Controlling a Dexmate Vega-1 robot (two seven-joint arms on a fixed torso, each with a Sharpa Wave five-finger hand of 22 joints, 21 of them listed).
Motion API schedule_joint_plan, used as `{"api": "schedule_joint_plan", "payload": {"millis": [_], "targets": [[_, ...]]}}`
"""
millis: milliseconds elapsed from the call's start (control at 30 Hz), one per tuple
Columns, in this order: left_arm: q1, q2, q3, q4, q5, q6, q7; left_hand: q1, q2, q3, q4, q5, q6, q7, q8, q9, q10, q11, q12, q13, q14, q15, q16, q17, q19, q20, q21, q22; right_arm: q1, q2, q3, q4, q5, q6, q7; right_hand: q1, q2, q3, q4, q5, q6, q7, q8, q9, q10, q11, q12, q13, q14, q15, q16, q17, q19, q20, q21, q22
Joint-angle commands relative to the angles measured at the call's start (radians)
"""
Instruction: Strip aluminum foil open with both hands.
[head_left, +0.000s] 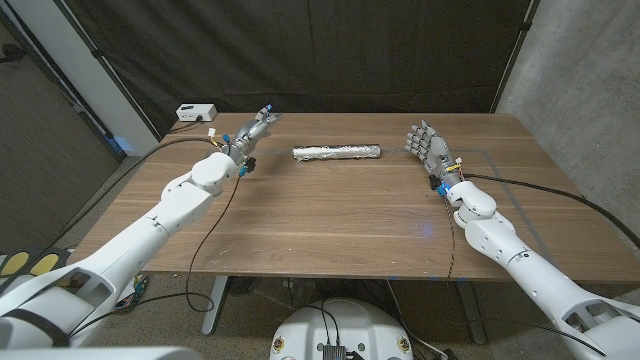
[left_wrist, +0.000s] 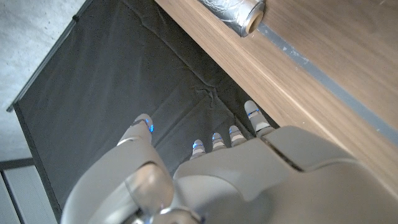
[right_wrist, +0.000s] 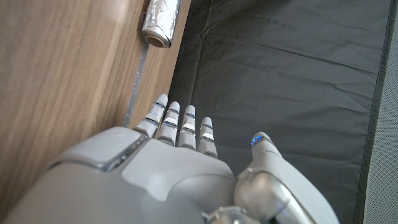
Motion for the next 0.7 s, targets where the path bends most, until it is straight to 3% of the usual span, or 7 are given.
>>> {"api": "schedule_joint_plan", "payload": {"millis": [33,700], "targets": [[-0.113,0.050,0.076,-0.044,0.160,0.097,-0.062,0.014,-0.002,0.005,-0.007,-0.003,-0.155,0.004,-0.001,0.004,-0.126,0.004,0.001,0.004,-0.044,-0.002,0.005,0.006,-0.185,-0.001,-0.005,0.005,0.007,0.013,-0.002,0.019,0.001,0.027,0.022,-0.004,0.006,0.008,0.002,0.005,0.008,-0.001,0.005,0.004,0.012,-0.001,0.006,0.003,0.010,0.001,0.009,0.005,0.001,0.008,-0.004,0.002],[-0.281,0.040,0.185,-0.012,0.335,0.130,-0.229,0.020,-0.007,0.000,-0.011,-0.009,-0.129,0.010,0.003,0.006,-0.112,-0.002,0.002,0.006,-0.013,-0.014,0.013,0.011,-0.177,-0.003,-0.008,0.006,0.027,0.038,-0.004,0.068,0.006,0.064,0.047,-0.006,0.005,0.008,0.001,0.005,0.011,-0.003,0.005,0.004,0.014,-0.001,0.006,0.003,0.013,0.001,0.007,0.006,0.003,0.008,-0.007,0.003]]}}
